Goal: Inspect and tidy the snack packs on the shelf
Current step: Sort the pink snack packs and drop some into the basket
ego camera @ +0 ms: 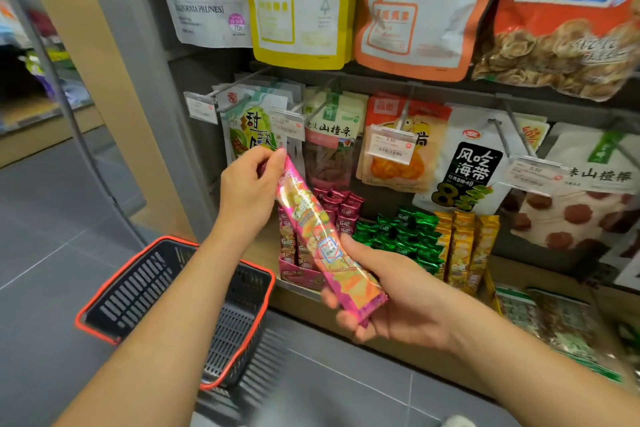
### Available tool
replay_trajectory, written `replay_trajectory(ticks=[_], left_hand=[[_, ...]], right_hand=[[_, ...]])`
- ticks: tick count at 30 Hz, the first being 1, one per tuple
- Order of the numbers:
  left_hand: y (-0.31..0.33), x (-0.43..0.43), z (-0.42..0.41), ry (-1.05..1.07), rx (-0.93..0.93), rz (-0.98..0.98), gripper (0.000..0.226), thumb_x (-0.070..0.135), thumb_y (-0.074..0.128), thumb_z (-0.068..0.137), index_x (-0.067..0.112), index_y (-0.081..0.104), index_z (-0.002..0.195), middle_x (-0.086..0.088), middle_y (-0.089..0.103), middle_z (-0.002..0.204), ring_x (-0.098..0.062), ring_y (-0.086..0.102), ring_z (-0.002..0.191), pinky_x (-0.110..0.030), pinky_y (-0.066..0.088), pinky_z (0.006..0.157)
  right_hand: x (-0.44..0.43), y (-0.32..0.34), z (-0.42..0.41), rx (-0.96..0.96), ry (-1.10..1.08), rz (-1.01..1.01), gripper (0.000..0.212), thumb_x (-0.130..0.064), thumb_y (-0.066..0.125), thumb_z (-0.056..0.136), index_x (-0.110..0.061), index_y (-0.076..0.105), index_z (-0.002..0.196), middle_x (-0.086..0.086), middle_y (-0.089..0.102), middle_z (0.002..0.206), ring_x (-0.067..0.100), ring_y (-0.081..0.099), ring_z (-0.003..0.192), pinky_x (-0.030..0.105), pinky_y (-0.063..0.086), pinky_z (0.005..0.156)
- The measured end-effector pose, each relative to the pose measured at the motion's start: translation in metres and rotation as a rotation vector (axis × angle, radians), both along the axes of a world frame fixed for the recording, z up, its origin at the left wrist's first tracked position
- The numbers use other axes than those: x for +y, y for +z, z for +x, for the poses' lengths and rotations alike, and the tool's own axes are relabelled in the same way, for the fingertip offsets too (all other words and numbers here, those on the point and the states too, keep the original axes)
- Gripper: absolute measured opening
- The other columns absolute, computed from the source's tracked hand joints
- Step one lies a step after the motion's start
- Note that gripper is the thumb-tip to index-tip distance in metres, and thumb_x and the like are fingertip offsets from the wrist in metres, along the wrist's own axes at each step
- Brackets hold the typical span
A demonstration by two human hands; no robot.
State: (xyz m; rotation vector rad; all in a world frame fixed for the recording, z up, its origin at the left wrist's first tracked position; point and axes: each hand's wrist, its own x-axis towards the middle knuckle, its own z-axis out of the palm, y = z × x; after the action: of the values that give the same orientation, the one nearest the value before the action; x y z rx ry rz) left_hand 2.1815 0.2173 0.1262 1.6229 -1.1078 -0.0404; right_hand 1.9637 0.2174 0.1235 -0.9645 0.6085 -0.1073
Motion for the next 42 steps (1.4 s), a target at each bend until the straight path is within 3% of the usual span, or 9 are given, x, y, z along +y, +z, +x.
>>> replay_trajectory(ticks=[7, 13, 18, 22, 25, 30, 37, 39, 42], left_hand=[[0.001, -0.003, 0.001, -0.082, 0.247, 0.183, 0.048, 0.035, 0.059, 0.093, -0.009, 0.049, 0.077, -0.011, 0.048, 0.068, -0.020, 0.047, 0.064, -0.034, 0.036, 0.063], [0.003, 0.011, 0.000, -0.151, 0.578, 0.067, 0.028, 0.021, 0.069, 0.087, 0.021, 0.069, 0.059, 0.004, 0.066, 0.061, -0.005, 0.062, 0.057, -0.019, 0.048, 0.049], [-0.005, 0.028, 0.005, -0.331, 0.760, 0.082, 0.018, 0.031, 0.074, 0.072, 0.017, 0.070, 0.082, 0.001, 0.072, 0.074, -0.011, 0.069, 0.071, -0.022, 0.055, 0.062], [-0.008, 0.037, 0.007, -0.327, 0.626, 0.345, 0.049, 0.042, 0.081, 0.058, 0.019, 0.068, 0.098, -0.005, 0.072, 0.089, -0.018, 0.072, 0.079, -0.027, 0.057, 0.060], [-0.006, 0.037, 0.009, -0.283, 0.643, 0.311, 0.049, 0.030, 0.080, 0.062, 0.018, 0.065, 0.107, -0.011, 0.068, 0.102, -0.020, 0.073, 0.080, -0.029, 0.057, 0.059], [-0.001, 0.042, 0.019, -0.407, 0.871, 0.114, 0.058, 0.009, 0.072, 0.070, 0.014, 0.057, 0.125, -0.020, 0.071, 0.108, -0.023, 0.072, 0.089, -0.028, 0.057, 0.067], [-0.004, 0.044, 0.032, -0.496, 0.942, 0.049, 0.058, 0.005, 0.065, 0.075, 0.009, 0.056, 0.132, -0.014, 0.067, 0.109, -0.021, 0.068, 0.096, -0.028, 0.056, 0.078], [-0.006, 0.044, 0.034, -0.469, 0.857, 0.136, 0.058, 0.018, 0.067, 0.078, 0.021, 0.056, 0.134, -0.010, 0.067, 0.110, -0.020, 0.066, 0.100, -0.032, 0.055, 0.083], [-0.008, 0.042, 0.030, -0.404, 0.636, 0.380, 0.055, 0.055, 0.060, 0.079, 0.047, 0.051, 0.132, 0.000, 0.062, 0.123, -0.022, 0.061, 0.099, -0.034, 0.052, 0.080]], right_hand=[[-0.010, -0.008, -0.009, 0.124, 0.048, -0.363, 0.038, -0.048, 0.048, 0.097, -0.014, 0.050, 0.114, 0.007, 0.057, 0.069, 0.018, 0.056, 0.047, 0.023, 0.046, 0.042], [-0.014, -0.017, -0.001, 0.144, 0.061, -0.798, 0.032, -0.040, 0.066, 0.089, -0.023, 0.046, 0.105, -0.002, 0.056, 0.070, 0.006, 0.053, 0.046, 0.021, 0.048, 0.049], [-0.015, -0.024, -0.001, 0.232, 0.053, -0.959, 0.045, -0.043, 0.075, 0.080, -0.029, 0.036, 0.099, -0.004, 0.062, 0.088, 0.003, 0.051, 0.044, 0.025, 0.048, 0.045], [-0.013, -0.032, 0.002, 0.374, 0.066, -1.236, 0.051, -0.053, 0.069, 0.080, -0.033, 0.034, 0.111, -0.005, 0.065, 0.110, 0.011, 0.066, 0.082, 0.037, 0.056, 0.073], [-0.007, -0.033, 0.007, 0.309, 0.118, -1.149, 0.046, -0.051, 0.068, 0.083, -0.032, 0.042, 0.117, -0.004, 0.065, 0.101, 0.015, 0.066, 0.079, 0.041, 0.057, 0.074], [-0.012, -0.021, 0.009, 0.033, 0.126, -0.463, 0.040, -0.022, 0.072, 0.087, -0.023, 0.048, 0.119, 0.005, 0.065, 0.077, 0.023, 0.065, 0.056, 0.031, 0.058, 0.053], [-0.017, -0.019, 0.015, -0.090, 0.122, -0.138, 0.041, -0.044, 0.056, 0.089, -0.013, 0.058, 0.115, 0.015, 0.065, 0.079, 0.019, 0.056, 0.051, 0.023, 0.045, 0.046], [-0.016, -0.020, 0.019, -0.017, 0.028, -0.172, 0.044, -0.049, 0.050, 0.092, -0.010, 0.063, 0.107, 0.012, 0.060, 0.070, 0.020, 0.053, 0.050, 0.026, 0.044, 0.047], [-0.015, -0.027, 0.021, 0.157, -0.026, -0.747, 0.040, -0.041, 0.037, 0.103, -0.008, 0.060, 0.107, 0.009, 0.062, 0.074, 0.015, 0.058, 0.059, 0.032, 0.053, 0.058]])
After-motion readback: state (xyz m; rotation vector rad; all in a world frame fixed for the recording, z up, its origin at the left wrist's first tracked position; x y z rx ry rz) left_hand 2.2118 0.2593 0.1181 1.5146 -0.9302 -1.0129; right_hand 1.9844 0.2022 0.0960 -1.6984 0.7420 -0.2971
